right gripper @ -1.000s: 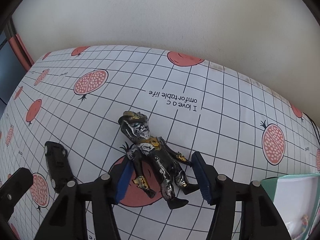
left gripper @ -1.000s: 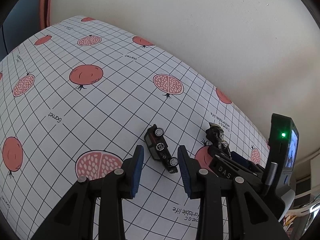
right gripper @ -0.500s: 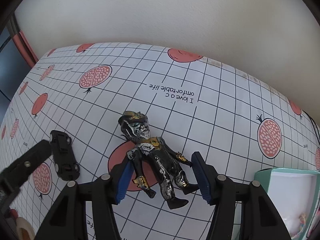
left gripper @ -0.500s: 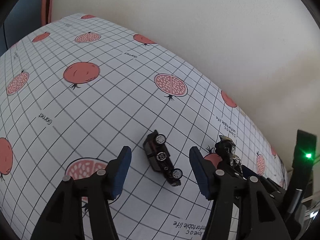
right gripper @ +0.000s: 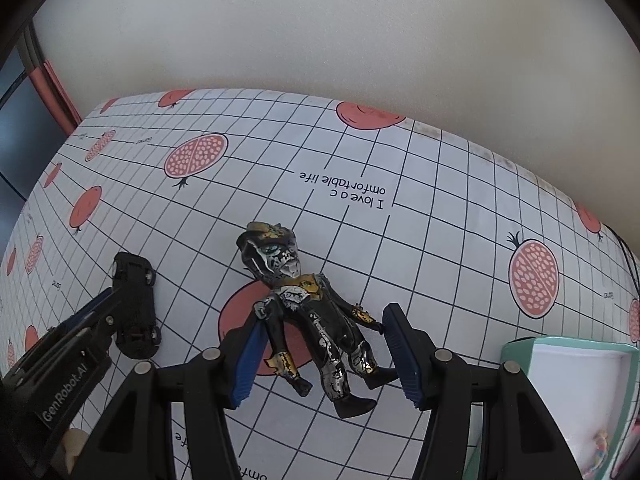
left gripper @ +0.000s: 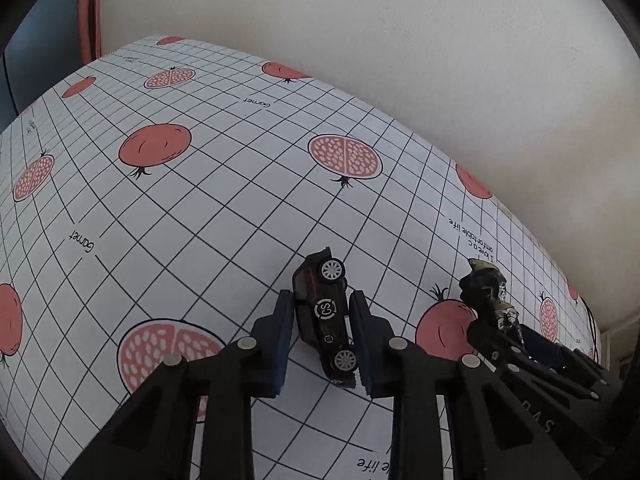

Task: Organize objects

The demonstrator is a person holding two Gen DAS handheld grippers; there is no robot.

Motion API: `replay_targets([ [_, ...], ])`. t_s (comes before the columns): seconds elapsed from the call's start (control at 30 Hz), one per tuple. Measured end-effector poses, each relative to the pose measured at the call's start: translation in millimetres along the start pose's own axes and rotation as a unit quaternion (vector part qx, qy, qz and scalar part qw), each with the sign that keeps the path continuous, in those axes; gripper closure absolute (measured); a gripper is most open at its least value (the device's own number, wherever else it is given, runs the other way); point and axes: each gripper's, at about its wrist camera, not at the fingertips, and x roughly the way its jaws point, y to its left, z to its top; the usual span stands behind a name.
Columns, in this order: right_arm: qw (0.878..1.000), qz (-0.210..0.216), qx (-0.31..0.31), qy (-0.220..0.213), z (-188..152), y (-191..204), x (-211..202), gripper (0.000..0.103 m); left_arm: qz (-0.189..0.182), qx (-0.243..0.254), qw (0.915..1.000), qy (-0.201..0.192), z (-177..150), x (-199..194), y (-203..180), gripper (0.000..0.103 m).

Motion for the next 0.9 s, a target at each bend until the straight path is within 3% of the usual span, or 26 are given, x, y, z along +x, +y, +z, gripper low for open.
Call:
replay_targets([
  [0.33, 1.0, 0.0, 0.006, -0.013, -7.9, -3.7, -33.7, 0.042, -0.008, -0.006, 0.9999, 0.004, -8.8, -17.9, 0.2, 0.074],
  [0.63, 0.999, -0.007, 0.003, -0.047, -40.7, -9.6, -107.3, 0.042, -0.032, 0.006, 0.9994, -0.011, -18.5, -84.8, -22.0, 0.074],
  [0.9, 0.996, -0.007, 0.016, -0.089, -86.7, -25.4, -170.6, 0.042, -0.041, 0.048, 0.9975, -0.032, -42.2, -138.9, -50.8, 0.074],
])
